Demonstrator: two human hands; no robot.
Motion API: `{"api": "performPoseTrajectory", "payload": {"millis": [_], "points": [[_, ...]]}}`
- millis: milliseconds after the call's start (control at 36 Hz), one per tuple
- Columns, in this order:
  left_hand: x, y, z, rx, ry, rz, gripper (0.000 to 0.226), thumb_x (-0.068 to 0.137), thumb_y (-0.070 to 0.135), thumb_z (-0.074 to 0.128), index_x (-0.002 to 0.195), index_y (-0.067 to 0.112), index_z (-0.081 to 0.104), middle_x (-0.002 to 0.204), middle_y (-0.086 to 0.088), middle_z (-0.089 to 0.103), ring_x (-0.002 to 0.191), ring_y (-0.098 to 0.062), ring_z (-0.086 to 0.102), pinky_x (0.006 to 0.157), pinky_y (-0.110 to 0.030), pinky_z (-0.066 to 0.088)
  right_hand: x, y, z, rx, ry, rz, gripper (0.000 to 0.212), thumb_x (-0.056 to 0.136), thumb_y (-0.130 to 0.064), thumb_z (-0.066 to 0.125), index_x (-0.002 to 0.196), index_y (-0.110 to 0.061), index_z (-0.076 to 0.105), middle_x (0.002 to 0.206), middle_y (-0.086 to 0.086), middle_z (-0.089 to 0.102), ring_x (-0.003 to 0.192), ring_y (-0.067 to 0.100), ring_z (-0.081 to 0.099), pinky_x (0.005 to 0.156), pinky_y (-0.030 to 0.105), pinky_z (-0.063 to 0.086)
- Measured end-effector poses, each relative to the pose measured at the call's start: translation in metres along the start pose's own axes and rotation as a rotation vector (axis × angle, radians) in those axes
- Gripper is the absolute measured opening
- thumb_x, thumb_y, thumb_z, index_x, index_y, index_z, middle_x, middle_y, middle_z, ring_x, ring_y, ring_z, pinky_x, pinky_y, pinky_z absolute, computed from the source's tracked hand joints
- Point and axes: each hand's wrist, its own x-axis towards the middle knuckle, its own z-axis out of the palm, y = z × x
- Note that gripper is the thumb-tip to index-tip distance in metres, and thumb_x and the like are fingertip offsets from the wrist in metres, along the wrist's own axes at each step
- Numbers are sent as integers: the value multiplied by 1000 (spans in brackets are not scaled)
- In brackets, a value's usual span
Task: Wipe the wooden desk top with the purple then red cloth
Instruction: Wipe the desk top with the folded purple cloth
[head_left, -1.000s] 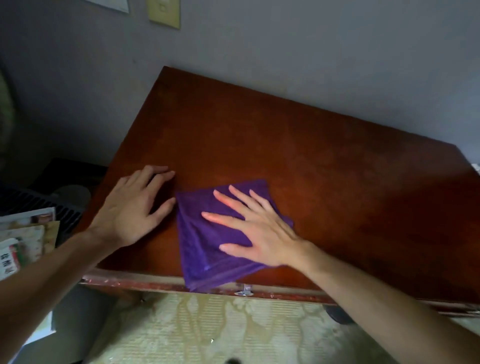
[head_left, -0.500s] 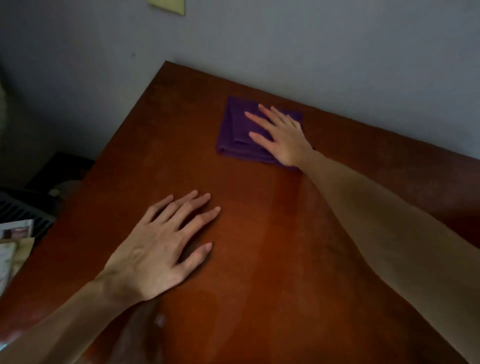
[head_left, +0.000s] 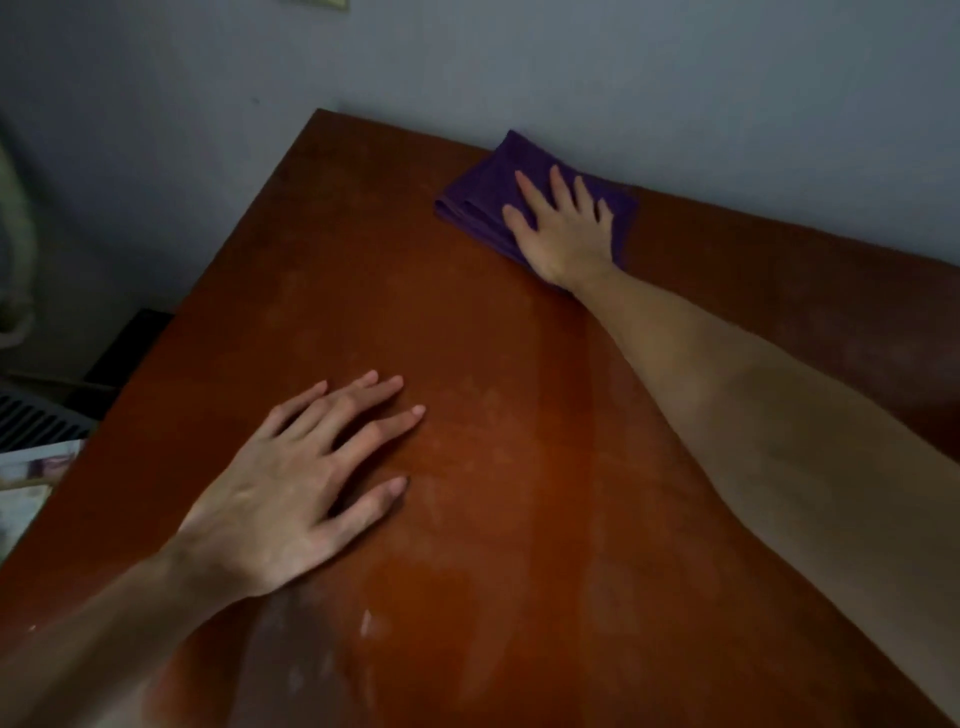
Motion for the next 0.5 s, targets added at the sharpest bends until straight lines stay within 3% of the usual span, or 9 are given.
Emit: {"api": "performPoseTrajectory", "payload": {"millis": [83, 278, 389, 500], "points": [[1, 0, -2, -49, 57, 1, 62, 102, 67, 19, 158, 41, 27, 168, 11, 18, 154, -2, 5, 124, -26, -1, -38, -2, 1, -7, -3, -1, 63, 103, -68, 18, 162, -47, 10, 174, -2, 4, 160, 26, 1, 127, 50, 2], [-5, 8, -10, -117, 158, 29, 58, 101, 55, 35, 152, 29, 43, 160, 1, 35, 138, -23, 45, 103, -45, 42, -194, -11, 13, -15, 59, 9, 65, 101, -68, 18, 162, -45, 15, 173, 0, 11, 160, 31, 6, 125, 53, 7], [-10, 11, -6, -123, 209, 11, 56, 99, 53, 39, 146, 23, 51, 154, -3, 43, 133, -27, 50, 100, -49, 45, -292, -18, 19, -30, 81, -51, 70, 97, -68, 14, 162, -44, 20, 172, 1, 18, 159, 33, 13, 125, 55, 13], [-19, 29, 3, -298, 329, -78, 50, 96, 42, 49, 140, 20, 56, 148, -3, 46, 135, -25, 48, 112, -47, 39, -373, -10, 16, -71, 61, -117, 68, 100, -68, 16, 163, -44, 16, 174, -2, 10, 160, 29, 7, 126, 53, 11]]}}
